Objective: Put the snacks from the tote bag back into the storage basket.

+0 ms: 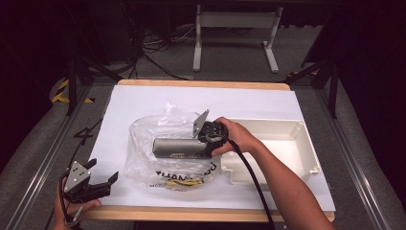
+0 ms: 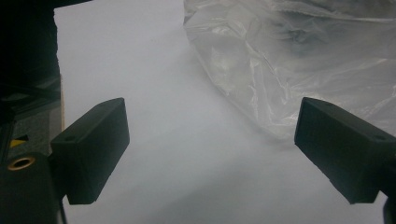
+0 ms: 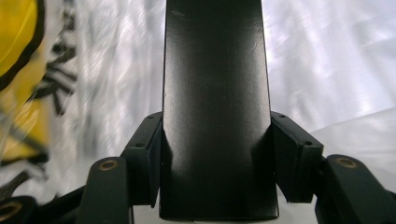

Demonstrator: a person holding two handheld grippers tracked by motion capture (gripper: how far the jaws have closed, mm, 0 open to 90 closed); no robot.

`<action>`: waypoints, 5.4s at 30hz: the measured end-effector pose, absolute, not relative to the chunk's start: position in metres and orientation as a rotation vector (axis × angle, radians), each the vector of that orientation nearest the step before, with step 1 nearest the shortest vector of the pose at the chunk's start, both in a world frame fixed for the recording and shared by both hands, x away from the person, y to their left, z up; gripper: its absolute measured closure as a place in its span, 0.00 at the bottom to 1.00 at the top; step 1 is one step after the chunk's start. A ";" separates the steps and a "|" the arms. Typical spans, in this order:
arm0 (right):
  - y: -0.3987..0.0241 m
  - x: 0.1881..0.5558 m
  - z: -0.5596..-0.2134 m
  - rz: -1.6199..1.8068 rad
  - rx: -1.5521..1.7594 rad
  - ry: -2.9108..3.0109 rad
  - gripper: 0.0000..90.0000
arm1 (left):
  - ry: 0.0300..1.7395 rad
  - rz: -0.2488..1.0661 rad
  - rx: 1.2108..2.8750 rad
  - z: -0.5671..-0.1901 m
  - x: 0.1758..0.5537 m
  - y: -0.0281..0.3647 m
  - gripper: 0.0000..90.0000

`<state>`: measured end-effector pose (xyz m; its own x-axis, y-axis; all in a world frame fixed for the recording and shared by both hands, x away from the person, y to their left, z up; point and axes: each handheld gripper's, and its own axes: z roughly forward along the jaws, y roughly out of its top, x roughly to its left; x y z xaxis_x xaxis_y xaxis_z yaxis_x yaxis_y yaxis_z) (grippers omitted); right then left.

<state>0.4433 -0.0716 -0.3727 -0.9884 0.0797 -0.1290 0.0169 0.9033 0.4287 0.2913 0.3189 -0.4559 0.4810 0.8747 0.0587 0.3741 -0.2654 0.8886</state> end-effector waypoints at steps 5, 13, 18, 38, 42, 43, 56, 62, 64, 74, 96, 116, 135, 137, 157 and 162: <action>-0.074 0.440 -0.367 0.698 0.052 2.903 0.48 | 1.051 0.715 1.838 -0.455 0.292 0.321 0.12; -0.076 0.433 -0.348 0.722 -0.004 2.883 0.48 | 1.043 0.710 1.842 -0.456 0.295 0.319 0.12; -0.077 0.431 -0.339 0.735 -0.020 2.871 0.48 | 1.044 0.709 1.845 -0.456 0.295 0.318 0.12; -0.101 0.419 -0.307 0.740 -0.054 2.820 0.48 | 1.044 0.701 1.853 -0.456 0.296 0.318 0.12; -0.108 0.419 -0.303 0.737 -0.045 2.815 0.48 | 1.049 0.704 1.852 -0.456 0.296 0.318 0.12; -0.108 0.419 -0.303 0.737 -0.045 2.815 0.48 | 1.049 0.704 1.852 -0.456 0.296 0.318 0.12; -0.126 0.413 -0.296 0.739 -0.038 2.806 0.48 | 1.050 0.707 1.850 -0.456 0.296 0.319 0.12; -0.141 0.411 -0.293 0.742 -0.012 2.797 0.48 | 1.056 0.706 1.852 -0.457 0.297 0.318 0.12; -0.149 0.410 -0.292 0.740 -0.001 2.794 0.48 | 1.058 0.706 1.852 -0.457 0.297 0.318 0.12; -0.171 0.406 -0.287 0.744 0.046 2.778 0.48 | 1.062 0.707 1.859 -0.458 0.298 0.319 0.12; -0.222 0.401 -0.278 0.743 0.065 2.782 0.48 | 1.057 0.703 1.870 -0.458 0.298 0.318 0.12; -0.285 0.391 -0.275 0.729 0.163 2.780 0.48 | 1.053 0.707 1.877 -0.458 0.298 0.315 0.12; -0.288 0.395 -0.297 0.655 0.142 2.847 0.48 | 1.048 0.707 1.876 -0.458 0.298 0.315 0.12; -0.288 0.397 -0.302 0.643 0.139 2.858 0.48 | 1.048 0.704 1.876 -0.458 0.297 0.315 0.12; -0.292 0.407 -0.330 0.578 0.144 2.939 0.47 | 1.051 0.702 1.876 -0.458 0.298 0.315 0.12; -0.293 0.409 -0.333 0.555 0.160 2.945 0.47 | 1.049 0.698 1.877 -0.459 0.298 0.314 0.12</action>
<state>0.4088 -0.2930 -0.3332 -0.9845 0.1299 -0.1178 0.0782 0.9263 0.3685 0.2978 0.3144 -0.4586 0.4916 0.8686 0.0619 0.3924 -0.2844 0.8747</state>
